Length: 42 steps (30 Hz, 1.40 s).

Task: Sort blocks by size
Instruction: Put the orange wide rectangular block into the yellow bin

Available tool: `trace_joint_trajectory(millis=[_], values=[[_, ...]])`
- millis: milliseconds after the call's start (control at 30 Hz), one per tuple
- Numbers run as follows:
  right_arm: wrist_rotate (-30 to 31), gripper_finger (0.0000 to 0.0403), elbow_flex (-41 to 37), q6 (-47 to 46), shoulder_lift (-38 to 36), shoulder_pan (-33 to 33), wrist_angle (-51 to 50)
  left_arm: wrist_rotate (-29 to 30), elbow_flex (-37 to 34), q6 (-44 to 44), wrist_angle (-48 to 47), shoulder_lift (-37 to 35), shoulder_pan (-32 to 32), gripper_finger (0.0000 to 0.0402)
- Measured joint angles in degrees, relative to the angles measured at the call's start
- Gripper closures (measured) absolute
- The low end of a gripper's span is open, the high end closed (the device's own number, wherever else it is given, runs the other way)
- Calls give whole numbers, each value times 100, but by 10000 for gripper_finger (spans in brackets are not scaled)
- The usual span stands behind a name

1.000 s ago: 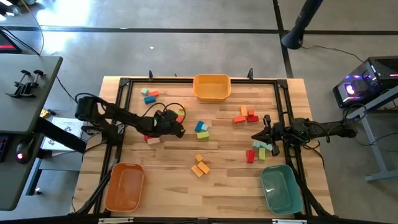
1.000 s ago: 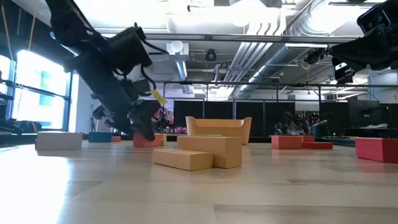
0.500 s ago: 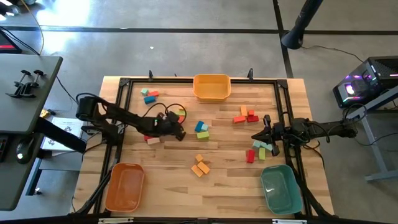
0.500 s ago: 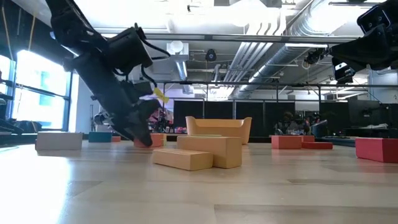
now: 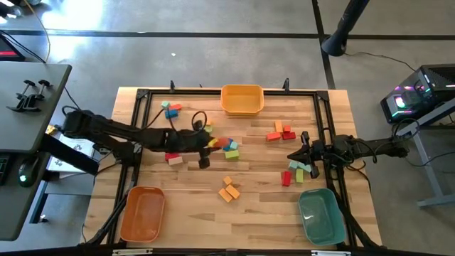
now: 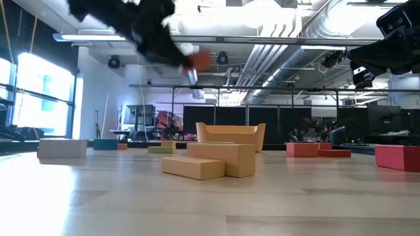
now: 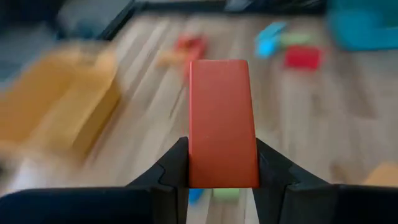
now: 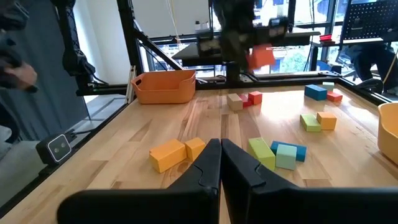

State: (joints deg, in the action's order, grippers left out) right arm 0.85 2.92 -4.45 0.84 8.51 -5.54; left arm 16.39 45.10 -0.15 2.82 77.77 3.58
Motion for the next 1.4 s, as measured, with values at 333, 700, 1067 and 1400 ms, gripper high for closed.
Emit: trace_joint_trajectory(millis=[333,700,1067,1400], values=[[-1,402,0,0,33,0,0,-1616,1944,1861,148,1703,171,304],[0,402,0,0,33,0,-1,524,3522,-469,-5372,1565,1464,304],[0,402,0,0,33,1,0,-277,3528,-7309,-7398,1103,3698,304],[-1,402,0,0,33,0,0,-829,3237,-11417,-7079,1315,5555,304]])
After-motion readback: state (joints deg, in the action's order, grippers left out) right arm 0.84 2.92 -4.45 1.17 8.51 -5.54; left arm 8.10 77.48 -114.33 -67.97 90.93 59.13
